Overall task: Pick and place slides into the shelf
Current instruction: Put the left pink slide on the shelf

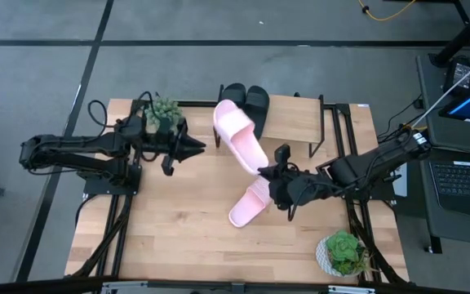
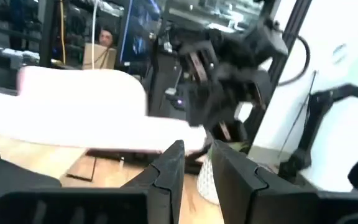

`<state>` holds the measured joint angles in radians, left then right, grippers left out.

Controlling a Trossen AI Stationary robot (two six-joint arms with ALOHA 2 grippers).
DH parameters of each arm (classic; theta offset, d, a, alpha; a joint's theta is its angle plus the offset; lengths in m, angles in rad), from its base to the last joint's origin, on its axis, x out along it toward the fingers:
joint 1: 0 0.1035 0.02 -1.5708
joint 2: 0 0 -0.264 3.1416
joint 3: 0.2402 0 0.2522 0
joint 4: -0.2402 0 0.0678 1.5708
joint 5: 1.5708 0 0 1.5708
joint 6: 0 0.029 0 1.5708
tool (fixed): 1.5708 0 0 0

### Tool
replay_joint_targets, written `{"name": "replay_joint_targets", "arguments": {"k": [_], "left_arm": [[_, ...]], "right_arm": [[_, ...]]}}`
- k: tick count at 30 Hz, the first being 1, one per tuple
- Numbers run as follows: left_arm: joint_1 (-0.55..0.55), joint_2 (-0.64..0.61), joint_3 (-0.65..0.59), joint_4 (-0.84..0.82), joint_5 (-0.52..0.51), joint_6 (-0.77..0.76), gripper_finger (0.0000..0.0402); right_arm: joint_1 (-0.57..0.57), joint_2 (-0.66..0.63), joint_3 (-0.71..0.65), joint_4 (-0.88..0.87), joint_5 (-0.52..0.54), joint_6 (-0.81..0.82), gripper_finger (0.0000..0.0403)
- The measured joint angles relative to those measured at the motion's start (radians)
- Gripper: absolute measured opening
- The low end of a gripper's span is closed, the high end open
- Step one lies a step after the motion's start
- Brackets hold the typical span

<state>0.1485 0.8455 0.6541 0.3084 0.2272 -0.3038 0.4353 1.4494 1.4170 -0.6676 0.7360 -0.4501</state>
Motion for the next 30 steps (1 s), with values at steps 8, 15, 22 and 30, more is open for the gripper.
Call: {"name": "replay_joint_targets", "arguments": {"k": [8,15,22,30], "left_arm": [[-0.054,0.0,0.0,-0.064,-0.015,0.085,0.0073],[-0.097,0.0,0.0,-0.089,-0.096,0.155,0.0073],[-0.14,0.012,0.0,-0.094,-0.113,0.15,0.0073],[-0.197,0.058,0.0,-0.092,-0.112,0.157,0.0073]], "right_arm": [[-0.012,0.0,0.053,-0.205,0.16,0.128,0.0017],[-0.057,0.0,0.053,-0.421,0.213,0.351,0.0017],[-0.119,0.0,0.05,-0.632,0.213,0.622,0.0017],[-0.193,0.005,0.0,-0.652,0.181,0.663,0.0017]]}}
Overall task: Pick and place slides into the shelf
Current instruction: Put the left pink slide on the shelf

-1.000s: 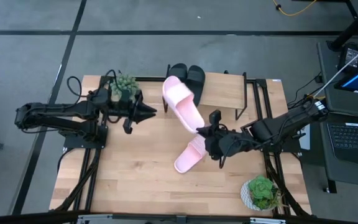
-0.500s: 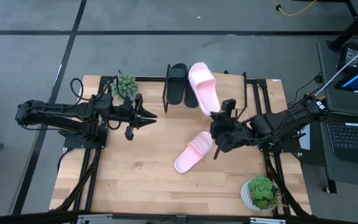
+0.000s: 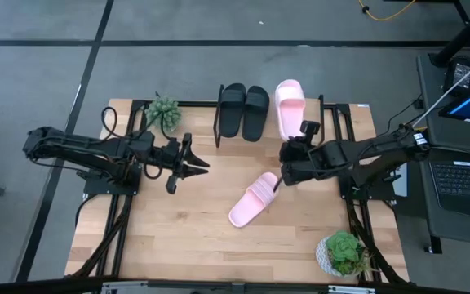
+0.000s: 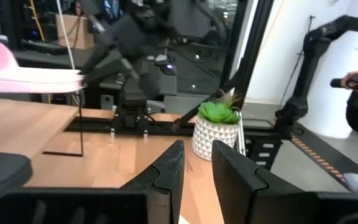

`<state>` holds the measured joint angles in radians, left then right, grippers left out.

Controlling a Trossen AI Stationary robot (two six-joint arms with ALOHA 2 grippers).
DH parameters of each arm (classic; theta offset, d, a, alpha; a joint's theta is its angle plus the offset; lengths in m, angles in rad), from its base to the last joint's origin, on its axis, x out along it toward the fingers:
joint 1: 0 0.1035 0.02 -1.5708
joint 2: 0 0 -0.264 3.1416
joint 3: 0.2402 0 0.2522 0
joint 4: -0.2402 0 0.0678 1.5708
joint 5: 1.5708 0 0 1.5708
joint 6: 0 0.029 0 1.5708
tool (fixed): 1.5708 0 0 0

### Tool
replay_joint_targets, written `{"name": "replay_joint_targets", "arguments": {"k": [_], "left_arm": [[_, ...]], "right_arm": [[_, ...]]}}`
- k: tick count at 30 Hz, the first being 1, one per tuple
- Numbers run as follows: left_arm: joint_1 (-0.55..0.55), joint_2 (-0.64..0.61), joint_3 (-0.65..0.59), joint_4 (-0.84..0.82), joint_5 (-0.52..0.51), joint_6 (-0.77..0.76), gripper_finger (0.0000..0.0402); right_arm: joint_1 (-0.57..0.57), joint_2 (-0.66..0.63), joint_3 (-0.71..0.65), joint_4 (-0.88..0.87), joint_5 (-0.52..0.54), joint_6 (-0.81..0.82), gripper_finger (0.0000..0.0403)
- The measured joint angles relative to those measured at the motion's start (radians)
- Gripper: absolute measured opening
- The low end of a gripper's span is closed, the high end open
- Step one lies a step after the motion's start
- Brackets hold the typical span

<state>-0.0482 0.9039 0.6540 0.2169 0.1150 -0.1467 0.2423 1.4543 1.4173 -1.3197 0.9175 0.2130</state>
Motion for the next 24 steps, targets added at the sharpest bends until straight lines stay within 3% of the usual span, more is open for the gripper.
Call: {"name": "replay_joint_targets", "arguments": {"k": [8,18,24], "left_arm": [[-0.036,0.065,0.0,0.001,0.0,0.001,0.0073],[-0.04,0.118,0.001,0.001,-0.027,0.001,0.0073],[-0.04,0.118,0.001,0.001,-0.027,0.001,0.0073]], "right_arm": [[-0.109,0.002,-0.082,0.061,-0.051,0.011,0.0016],[-0.236,0.013,-0.177,0.33,-0.135,-0.176,0.0015],[-0.279,0.026,-0.184,0.353,-0.167,-0.24,0.0015]]}}
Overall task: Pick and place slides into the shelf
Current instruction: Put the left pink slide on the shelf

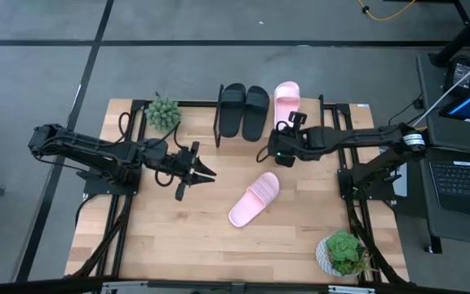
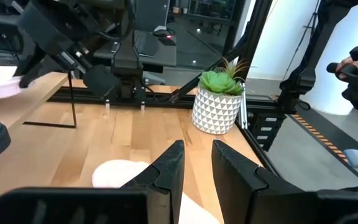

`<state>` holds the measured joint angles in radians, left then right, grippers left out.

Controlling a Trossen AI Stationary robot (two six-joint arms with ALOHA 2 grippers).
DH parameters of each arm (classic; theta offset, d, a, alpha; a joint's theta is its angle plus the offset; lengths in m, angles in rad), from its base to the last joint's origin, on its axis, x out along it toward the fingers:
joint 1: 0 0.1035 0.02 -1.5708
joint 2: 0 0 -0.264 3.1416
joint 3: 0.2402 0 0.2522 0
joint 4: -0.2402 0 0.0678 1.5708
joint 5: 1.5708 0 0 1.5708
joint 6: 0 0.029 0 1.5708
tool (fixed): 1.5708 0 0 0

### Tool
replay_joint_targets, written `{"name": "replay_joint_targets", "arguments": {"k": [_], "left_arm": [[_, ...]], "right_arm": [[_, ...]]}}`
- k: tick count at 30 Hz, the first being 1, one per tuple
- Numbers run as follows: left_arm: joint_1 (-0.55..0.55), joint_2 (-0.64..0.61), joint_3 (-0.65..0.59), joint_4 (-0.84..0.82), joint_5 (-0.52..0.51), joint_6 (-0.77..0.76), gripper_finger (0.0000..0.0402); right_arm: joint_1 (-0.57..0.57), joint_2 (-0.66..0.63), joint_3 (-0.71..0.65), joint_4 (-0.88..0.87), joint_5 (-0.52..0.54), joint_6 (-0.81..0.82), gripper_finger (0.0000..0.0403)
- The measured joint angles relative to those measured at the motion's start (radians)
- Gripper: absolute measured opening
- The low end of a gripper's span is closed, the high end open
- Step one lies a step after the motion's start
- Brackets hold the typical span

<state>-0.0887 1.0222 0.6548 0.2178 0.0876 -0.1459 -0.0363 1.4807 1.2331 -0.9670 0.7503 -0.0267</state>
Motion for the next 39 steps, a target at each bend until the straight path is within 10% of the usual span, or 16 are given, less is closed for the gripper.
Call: {"name": "replay_joint_targets", "arguments": {"k": [39], "left_arm": [[0.0,-0.001,0.0,-0.001,-0.001,0.0,0.0073]], "right_arm": [[-0.02,0.017,0.001,0.193,-0.18,-0.113,0.0016]]}}
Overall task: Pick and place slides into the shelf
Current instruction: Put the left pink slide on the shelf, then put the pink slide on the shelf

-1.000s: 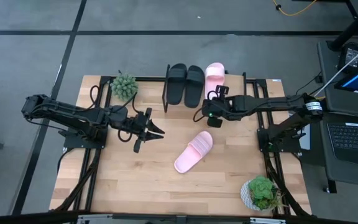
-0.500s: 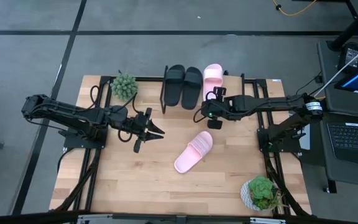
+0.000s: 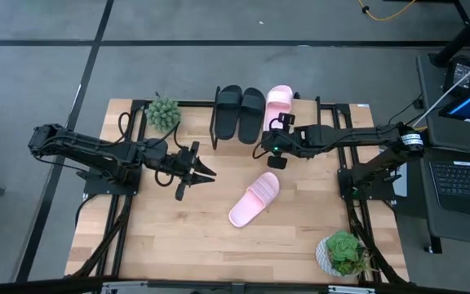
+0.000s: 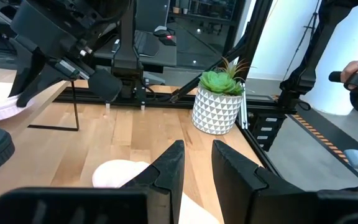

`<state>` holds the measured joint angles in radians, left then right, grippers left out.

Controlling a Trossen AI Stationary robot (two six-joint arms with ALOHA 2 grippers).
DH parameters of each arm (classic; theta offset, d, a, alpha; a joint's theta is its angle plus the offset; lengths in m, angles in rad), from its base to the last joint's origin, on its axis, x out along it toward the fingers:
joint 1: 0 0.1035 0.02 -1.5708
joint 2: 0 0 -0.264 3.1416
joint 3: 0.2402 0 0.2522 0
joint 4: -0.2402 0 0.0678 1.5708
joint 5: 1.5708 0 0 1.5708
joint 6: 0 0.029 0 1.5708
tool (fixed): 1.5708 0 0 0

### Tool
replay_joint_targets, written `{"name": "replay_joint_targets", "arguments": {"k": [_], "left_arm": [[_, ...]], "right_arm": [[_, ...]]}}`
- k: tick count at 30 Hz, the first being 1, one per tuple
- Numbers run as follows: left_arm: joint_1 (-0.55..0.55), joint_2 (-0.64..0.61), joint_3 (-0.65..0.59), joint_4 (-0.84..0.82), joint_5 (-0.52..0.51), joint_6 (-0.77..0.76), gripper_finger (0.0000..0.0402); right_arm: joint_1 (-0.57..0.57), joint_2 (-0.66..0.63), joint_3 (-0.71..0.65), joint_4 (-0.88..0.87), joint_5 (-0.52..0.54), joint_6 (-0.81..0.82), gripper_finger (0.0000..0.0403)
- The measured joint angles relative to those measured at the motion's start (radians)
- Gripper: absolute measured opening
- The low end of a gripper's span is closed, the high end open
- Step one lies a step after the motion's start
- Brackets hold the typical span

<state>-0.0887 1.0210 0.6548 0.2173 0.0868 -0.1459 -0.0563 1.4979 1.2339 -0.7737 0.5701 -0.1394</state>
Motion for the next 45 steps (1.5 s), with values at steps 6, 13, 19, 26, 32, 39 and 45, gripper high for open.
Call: {"name": "replay_joint_targets", "arguments": {"k": [6,13,19,26,32,39,45], "left_arm": [[0.0,0.0,0.0,0.0,0.0,0.0,0.0073],[0.0,0.0,0.0,0.0,0.0,0.0,0.0073],[0.0,0.0,0.0,0.0,0.0,0.0,0.0073],[0.001,0.0,0.0,0.0,0.0,0.0,0.0073],[0.006,0.0,0.0,0.0,-0.001,0.0,0.0073],[0.006,0.0,0.0,0.0,0.0,0.0,0.0073],[0.005,0.0,0.0,0.0,0.0,0.0,0.0073]], "right_arm": [[0.0,-0.001,0.001,0.002,0.0,0.03,0.0067],[0.001,-0.002,0.001,0.019,-0.043,0.03,0.0122],[0.002,-0.002,0.002,0.055,-0.049,0.019,0.0147],[0.002,-0.002,0.091,-0.027,-0.048,0.024,0.0148],[0.027,-0.002,0.201,-0.082,-0.048,0.056,0.0092],[0.092,-0.002,0.247,-0.127,-0.04,0.087,0.0008],[0.2,-0.002,0.248,-0.142,0.007,0.191,0.0004]]}}
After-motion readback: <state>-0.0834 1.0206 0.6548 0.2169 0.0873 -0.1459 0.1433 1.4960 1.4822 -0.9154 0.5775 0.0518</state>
